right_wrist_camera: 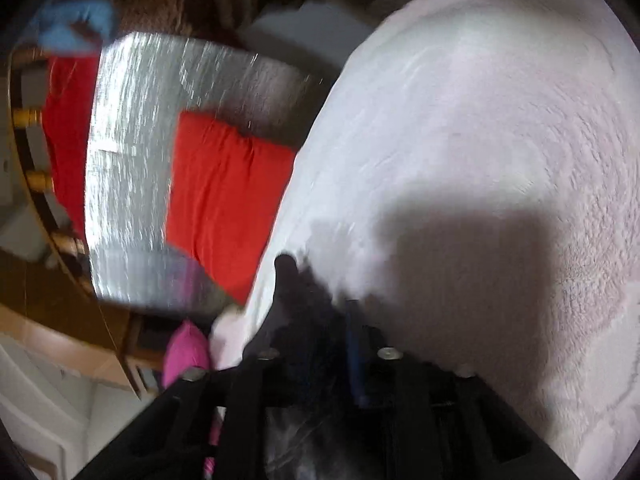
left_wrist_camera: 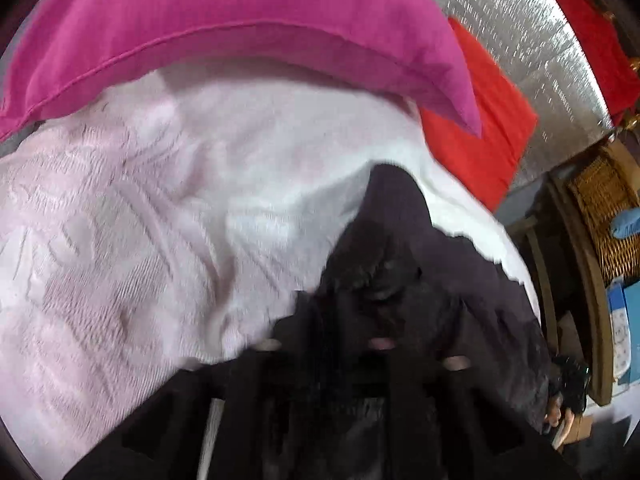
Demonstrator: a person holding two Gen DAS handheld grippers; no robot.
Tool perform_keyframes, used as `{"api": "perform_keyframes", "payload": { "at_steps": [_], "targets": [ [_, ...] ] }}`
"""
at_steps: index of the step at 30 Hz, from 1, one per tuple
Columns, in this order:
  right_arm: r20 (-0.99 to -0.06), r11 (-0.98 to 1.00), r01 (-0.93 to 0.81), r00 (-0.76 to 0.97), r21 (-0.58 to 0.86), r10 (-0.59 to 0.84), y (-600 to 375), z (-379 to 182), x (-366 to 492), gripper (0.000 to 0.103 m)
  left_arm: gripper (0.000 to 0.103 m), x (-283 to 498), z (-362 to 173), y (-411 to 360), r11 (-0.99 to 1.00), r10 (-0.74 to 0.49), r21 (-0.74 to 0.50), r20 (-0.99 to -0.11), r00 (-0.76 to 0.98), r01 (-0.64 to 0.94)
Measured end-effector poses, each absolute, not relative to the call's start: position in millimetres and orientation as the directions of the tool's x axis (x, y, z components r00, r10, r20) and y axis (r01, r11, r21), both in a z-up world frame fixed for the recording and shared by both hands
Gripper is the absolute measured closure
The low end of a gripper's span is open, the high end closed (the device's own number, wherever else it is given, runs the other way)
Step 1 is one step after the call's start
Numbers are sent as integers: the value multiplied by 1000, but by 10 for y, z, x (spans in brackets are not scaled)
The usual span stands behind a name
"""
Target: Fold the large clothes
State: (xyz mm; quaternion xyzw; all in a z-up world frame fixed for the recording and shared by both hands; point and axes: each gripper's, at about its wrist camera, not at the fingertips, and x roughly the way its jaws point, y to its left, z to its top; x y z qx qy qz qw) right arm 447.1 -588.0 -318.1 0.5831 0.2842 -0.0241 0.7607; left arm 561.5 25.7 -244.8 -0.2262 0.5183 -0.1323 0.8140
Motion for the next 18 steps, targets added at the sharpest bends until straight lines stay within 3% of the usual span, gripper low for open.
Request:
{"api": "perform_keyframes", "payload": {
  "at_steps": [1, 2, 5, 7, 8, 9, 10, 11, 14, 18],
  "targets": [
    [-488, 352, 380, 818, 856, 304, -5885, -3125, 4488, 7, 40, 5618, -2424, 274, 858, -461, -512, -789, 405, -21],
    [-506, 384, 383, 809, 840, 300, -5874, -3052, 4503, 5, 26, 5602, -2416, 257, 841, -498, -541, -780, 379, -8],
    [-540, 472, 372, 788, 799, 294, -5802, -2904, 4619, 5, 25, 5559, -2413, 85, 836, -534, -546, -779, 330, 64],
    [-643, 538, 430, 703, 725, 305, -5709, -2938, 4812, 7, 25, 5519, -2399, -28, 863, -498, -497, -803, 326, 95],
    [-667, 555, 441, 676, 706, 312, -5685, -2977, 4873, 10, 25, 5487, -2411, -70, 875, -478, -472, -811, 338, 107],
    [-691, 582, 447, 657, 679, 302, -5627, -2995, 4911, 27, 25, 5468, -2419, -84, 887, -457, -449, -817, 352, 109],
    [-703, 623, 436, 657, 650, 273, -5544, -2987, 4877, 56, 32, 5436, -2425, -116, 908, -415, -405, -831, 371, 107],
    [-705, 662, 408, 658, 629, 264, -5468, -2972, 4881, 67, 43, 5419, -2432, -137, 920, -388, -375, -838, 384, 112],
    [-716, 711, 392, 661, 584, 224, -5360, -2864, 4930, 81, 70, 5321, -2372, -238, 936, -350, -324, -834, 428, 134],
    [-635, 717, 352, 755, 601, 162, -5312, -2526, 4777, 89, 82, 5271, -2156, -265, 954, -299, -262, -818, 492, 145]
  ]
}}
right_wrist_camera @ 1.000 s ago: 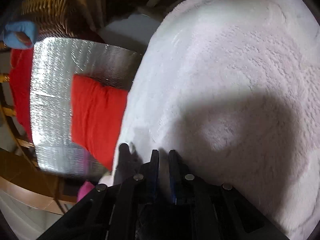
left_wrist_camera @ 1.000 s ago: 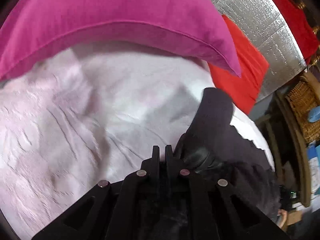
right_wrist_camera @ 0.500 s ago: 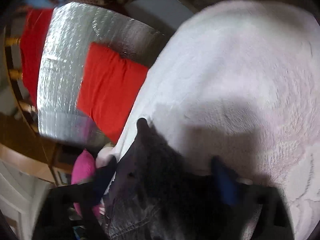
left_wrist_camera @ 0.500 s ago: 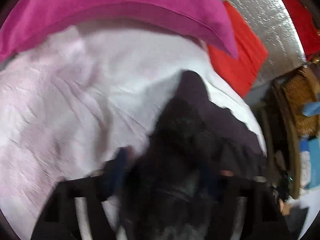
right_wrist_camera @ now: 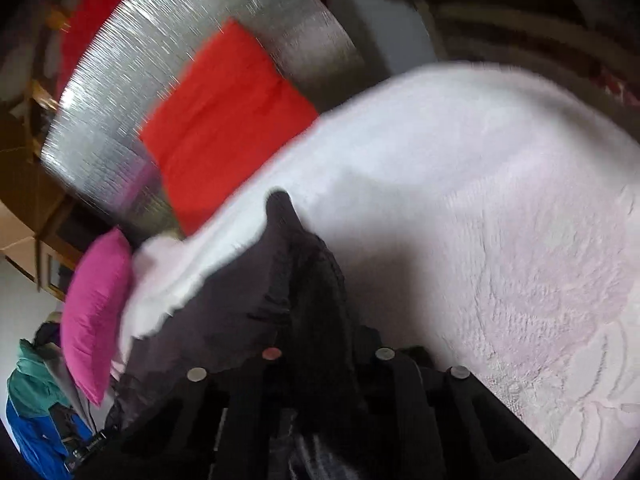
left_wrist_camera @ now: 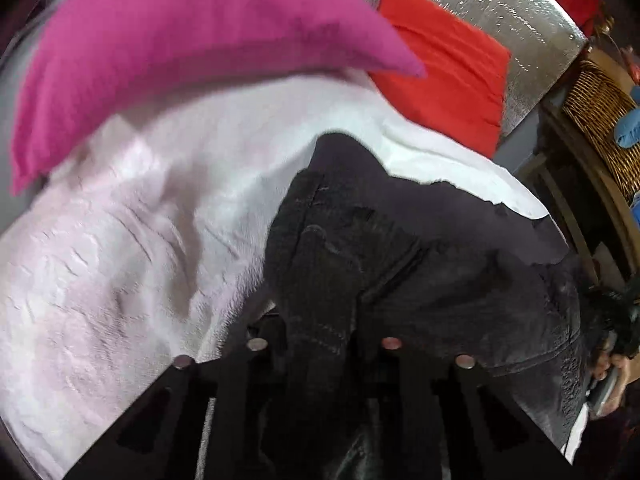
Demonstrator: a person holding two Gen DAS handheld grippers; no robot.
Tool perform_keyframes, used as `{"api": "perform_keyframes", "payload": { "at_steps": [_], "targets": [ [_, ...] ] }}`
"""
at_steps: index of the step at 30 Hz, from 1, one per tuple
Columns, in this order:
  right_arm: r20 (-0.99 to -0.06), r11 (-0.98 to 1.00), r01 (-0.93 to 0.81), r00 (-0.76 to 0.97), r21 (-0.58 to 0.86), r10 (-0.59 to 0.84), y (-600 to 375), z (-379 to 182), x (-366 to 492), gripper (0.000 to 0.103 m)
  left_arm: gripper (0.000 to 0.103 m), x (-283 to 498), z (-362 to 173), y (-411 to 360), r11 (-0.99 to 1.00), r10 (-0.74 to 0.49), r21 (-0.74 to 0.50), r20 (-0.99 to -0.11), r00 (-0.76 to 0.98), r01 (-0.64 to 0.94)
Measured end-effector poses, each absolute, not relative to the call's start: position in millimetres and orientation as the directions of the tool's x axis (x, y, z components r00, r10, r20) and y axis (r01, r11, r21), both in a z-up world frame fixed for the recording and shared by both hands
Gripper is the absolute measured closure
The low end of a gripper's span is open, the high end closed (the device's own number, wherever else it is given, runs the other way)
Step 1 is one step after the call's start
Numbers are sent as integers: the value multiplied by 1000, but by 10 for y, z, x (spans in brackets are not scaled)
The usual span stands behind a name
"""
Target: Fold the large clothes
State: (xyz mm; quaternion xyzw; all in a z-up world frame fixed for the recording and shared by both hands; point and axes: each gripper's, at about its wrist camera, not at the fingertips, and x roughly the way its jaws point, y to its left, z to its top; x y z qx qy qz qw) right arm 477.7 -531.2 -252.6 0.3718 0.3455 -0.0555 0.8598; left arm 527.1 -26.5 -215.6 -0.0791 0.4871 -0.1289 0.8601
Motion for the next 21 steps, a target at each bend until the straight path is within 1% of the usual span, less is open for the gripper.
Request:
{"api": "perform_keyframes", "payload": {
  "at_steps": [2, 3, 4, 5, 6, 8, 12, 17, 21],
  "targets": [
    [-605, 730, 334, 785, 597, 135, -5245, -2416, 4698, 89, 84, 5165, -2105, -361, 974, -222, -161, -812, 541, 158],
    [-611, 743, 337, 783, 578, 120, -5211, -2427, 4676, 89, 84, 5104, -2123, -425, 981, -181, -109, -807, 562, 160],
    [-640, 753, 357, 761, 553, 109, -5189, -2508, 4630, 89, 84, 5057, -2123, -474, 986, -139, -55, -798, 587, 159],
    [-674, 746, 380, 728, 547, 124, -5176, -2661, 4637, 89, 84, 4953, -2142, -541, 988, -96, 3, -776, 624, 156],
    [-683, 733, 388, 716, 559, 142, -5177, -2765, 4623, 89, 85, 4876, -2161, -598, 987, -67, 49, -752, 655, 156],
    [-656, 708, 380, 739, 595, 154, -5209, -2806, 4523, 89, 85, 4710, -2211, -668, 981, -20, 123, -709, 705, 152],
    [-659, 704, 382, 734, 599, 163, -5226, -2841, 4490, 89, 85, 4645, -2274, -641, 981, -17, 124, -702, 712, 146],
    [-657, 709, 378, 738, 595, 158, -5244, -2869, 4449, 89, 85, 4564, -2273, -663, 982, -7, 138, -662, 749, 132],
    [-646, 692, 374, 742, 618, 176, -5251, -2940, 4479, 89, 85, 4564, -2265, -674, 981, -14, 135, -664, 747, 139]
  ]
}}
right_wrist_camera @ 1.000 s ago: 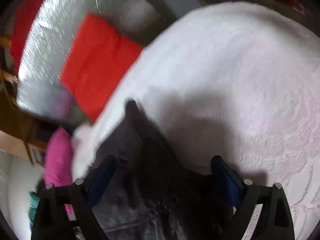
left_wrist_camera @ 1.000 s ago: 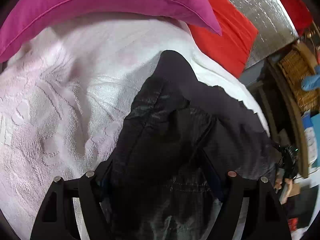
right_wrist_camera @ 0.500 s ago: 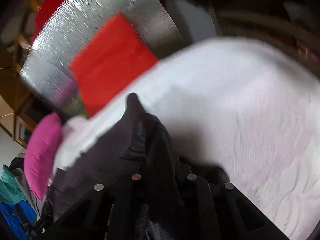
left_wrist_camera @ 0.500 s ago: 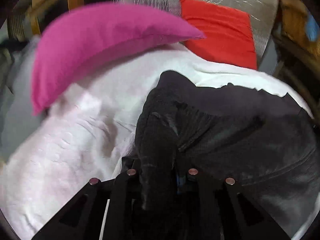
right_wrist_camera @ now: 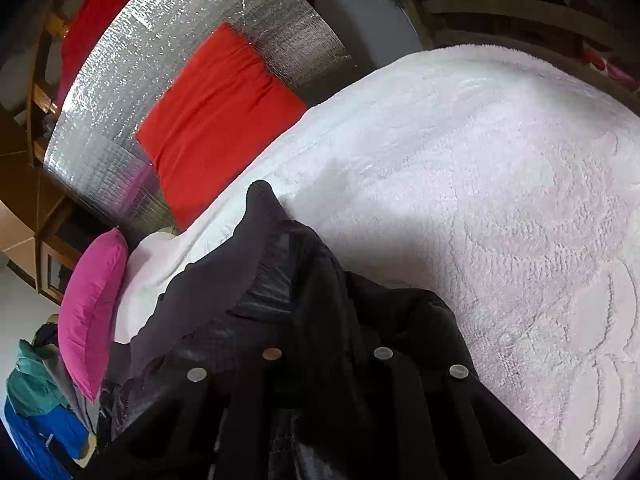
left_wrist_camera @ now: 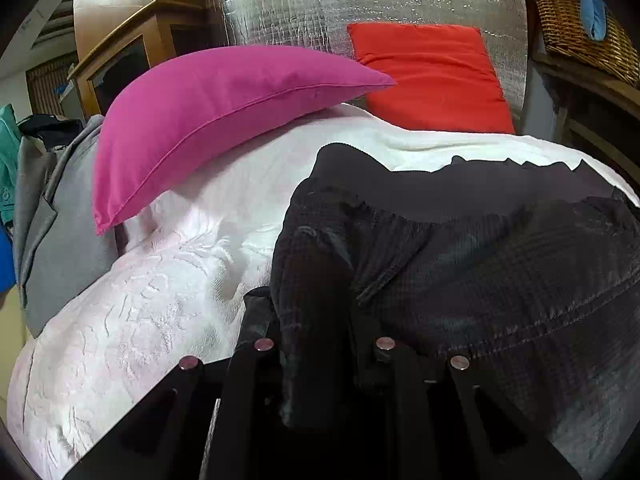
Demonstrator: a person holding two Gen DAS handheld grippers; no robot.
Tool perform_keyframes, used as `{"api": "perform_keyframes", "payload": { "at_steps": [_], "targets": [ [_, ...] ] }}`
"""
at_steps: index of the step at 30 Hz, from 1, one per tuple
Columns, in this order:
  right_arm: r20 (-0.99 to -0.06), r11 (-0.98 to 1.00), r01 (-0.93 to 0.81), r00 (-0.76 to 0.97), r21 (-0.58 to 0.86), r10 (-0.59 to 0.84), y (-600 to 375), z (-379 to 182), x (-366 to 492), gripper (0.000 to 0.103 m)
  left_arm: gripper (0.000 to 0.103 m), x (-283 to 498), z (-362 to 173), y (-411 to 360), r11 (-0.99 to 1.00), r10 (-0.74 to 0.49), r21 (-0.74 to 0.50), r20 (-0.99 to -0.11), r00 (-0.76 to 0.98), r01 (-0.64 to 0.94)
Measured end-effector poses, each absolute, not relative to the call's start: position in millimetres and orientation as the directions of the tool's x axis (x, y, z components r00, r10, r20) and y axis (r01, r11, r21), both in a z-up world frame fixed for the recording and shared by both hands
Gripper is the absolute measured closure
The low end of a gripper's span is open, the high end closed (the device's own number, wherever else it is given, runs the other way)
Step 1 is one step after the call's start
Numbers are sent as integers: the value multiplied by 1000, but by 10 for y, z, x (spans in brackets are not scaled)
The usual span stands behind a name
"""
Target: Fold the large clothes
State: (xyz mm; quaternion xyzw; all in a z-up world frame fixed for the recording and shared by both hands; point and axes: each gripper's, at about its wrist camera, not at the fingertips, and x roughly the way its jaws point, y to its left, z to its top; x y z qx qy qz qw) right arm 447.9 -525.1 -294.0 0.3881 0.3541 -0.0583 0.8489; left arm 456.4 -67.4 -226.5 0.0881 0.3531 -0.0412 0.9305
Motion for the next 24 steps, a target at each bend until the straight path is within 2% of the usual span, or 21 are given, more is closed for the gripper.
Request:
{"api": "perform_keyframes", "payload": {
  "at_steps": [24],
  "targets": [
    [-620, 654, 364, 756, 663, 207, -5298, -3019, 4443, 88, 85, 4588, -2295, -675, 983, -20, 123, -667, 745, 137]
  ]
}}
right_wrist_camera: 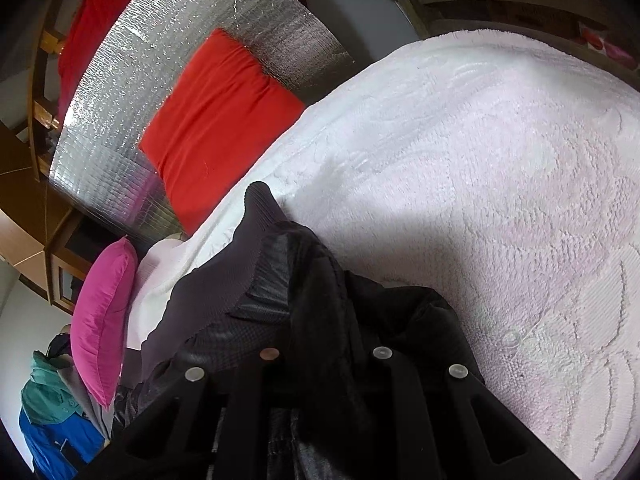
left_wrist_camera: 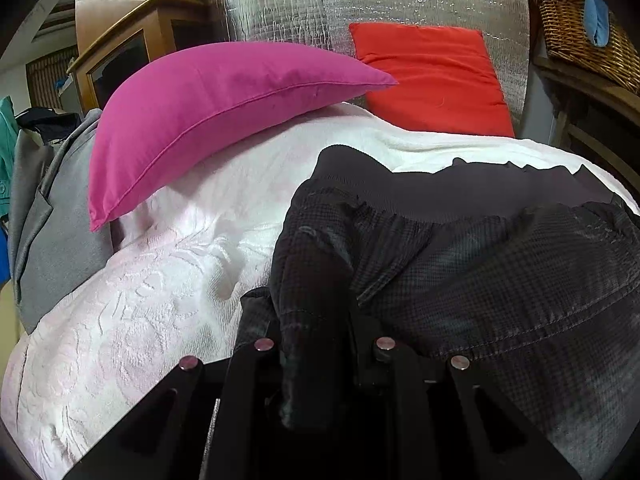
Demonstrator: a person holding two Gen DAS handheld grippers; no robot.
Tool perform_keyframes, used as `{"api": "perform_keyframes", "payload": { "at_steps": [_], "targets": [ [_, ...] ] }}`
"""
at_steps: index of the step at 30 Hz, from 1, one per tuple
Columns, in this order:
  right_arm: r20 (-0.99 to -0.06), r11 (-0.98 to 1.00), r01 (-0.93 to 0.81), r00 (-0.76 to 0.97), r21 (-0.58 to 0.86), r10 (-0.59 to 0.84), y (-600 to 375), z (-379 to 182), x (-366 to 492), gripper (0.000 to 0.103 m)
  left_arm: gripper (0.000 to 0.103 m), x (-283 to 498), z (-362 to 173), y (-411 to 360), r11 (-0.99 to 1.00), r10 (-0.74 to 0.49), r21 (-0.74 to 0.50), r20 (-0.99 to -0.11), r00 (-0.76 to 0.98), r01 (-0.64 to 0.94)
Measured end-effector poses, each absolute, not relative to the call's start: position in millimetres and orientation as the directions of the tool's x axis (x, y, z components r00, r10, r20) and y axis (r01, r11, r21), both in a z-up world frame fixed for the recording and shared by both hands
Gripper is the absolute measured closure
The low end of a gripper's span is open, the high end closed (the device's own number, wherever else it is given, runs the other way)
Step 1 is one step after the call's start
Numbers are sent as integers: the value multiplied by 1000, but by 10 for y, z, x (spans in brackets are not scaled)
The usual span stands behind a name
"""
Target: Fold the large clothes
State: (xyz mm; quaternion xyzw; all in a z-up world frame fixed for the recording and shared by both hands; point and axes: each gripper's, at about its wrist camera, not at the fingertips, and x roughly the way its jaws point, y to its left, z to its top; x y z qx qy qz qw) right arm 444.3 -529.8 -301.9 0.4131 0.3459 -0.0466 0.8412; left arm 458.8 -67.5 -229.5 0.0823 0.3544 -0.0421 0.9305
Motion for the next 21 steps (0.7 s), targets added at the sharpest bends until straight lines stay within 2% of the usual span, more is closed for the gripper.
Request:
{"api": "perform_keyframes", "payload": {
  "at_steps": [3, 6, 9, 11, 12, 13, 14, 15, 18, 21],
  "targets": [
    [-620, 654, 364, 757, 664, 208, -5299, -3021, 4441, 88, 84, 4597, -2312, -681, 983, -16, 126, -670, 743, 135],
    [-619, 650, 362, 755, 668, 216, -5306, -3024, 4445, 88, 79, 4623, -2333, -689, 981, -12, 131, -691, 723, 141],
    [-613, 645, 354, 756, 677, 229, -5308, -2993, 4410, 83, 70, 4604, -2295, -668, 983, -14, 118, -719, 695, 143],
    [-617, 635, 367, 754, 680, 226, -5306, -2913, 4293, 77, 58, 4548, -2216, -629, 985, -32, 90, -742, 670, 147],
    [-606, 622, 366, 762, 693, 227, -5310, -2874, 4208, 64, 52, 4513, -2166, -605, 987, -38, 76, -751, 659, 143],
    [-577, 599, 351, 783, 719, 233, -5317, -2821, 4074, 37, 40, 4467, -2103, -578, 989, -36, 64, -759, 650, 130],
    [-543, 581, 336, 809, 742, 227, -5320, -2750, 3889, 25, 36, 4390, -2005, -539, 993, -44, 39, -760, 649, 113],
    [-527, 577, 331, 824, 746, 208, -5315, -2699, 3757, 17, 36, 4323, -1930, -511, 994, -65, 12, -754, 654, 112],
    [-484, 594, 298, 856, 748, 180, -5256, -2523, 3257, 17, 33, 4047, -1710, -430, 992, -116, -59, -728, 675, 108],
    [-473, 530, 290, 845, 797, 250, -5188, -2509, 2885, 17, 26, 3767, -1666, -294, 981, -185, -180, -730, 658, 76]
  ]
}}
